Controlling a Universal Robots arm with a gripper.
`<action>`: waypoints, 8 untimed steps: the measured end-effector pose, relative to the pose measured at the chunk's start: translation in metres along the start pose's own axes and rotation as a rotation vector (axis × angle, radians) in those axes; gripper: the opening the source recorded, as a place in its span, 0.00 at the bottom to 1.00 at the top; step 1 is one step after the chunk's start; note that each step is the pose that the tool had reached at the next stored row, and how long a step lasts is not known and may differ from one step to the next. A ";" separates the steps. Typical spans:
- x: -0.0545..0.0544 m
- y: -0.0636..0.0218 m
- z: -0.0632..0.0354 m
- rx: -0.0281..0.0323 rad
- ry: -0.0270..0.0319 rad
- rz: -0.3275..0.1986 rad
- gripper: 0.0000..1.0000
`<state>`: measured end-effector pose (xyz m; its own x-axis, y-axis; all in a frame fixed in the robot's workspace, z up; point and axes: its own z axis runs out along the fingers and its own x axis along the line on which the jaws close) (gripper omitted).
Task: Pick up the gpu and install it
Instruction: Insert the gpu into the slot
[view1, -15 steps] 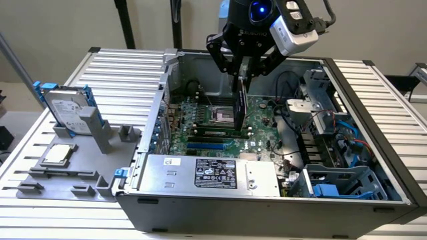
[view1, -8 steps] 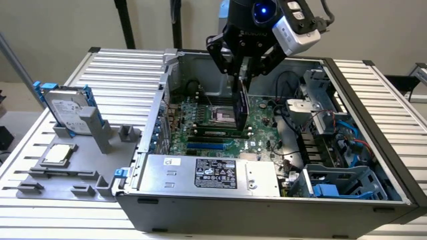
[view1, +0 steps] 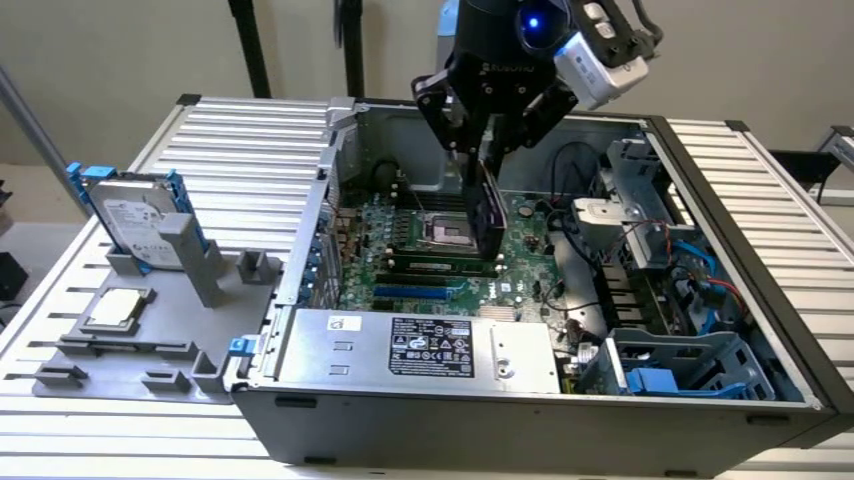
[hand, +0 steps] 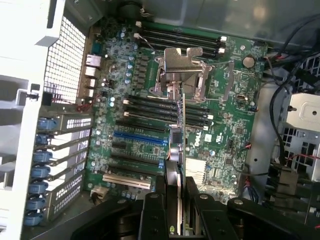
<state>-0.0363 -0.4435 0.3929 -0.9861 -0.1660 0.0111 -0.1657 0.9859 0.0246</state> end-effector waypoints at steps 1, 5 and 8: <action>0.000 0.0000 0.0000 -0.0016 0.0001 -0.015 0.27; 0.000 0.0001 0.0002 -0.0054 0.0008 -0.077 0.27; 0.000 0.0000 0.0004 -0.0060 0.0020 -0.121 0.27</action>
<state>-0.0364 -0.4436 0.3925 -0.9588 -0.2838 0.0096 -0.2834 0.9585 0.0318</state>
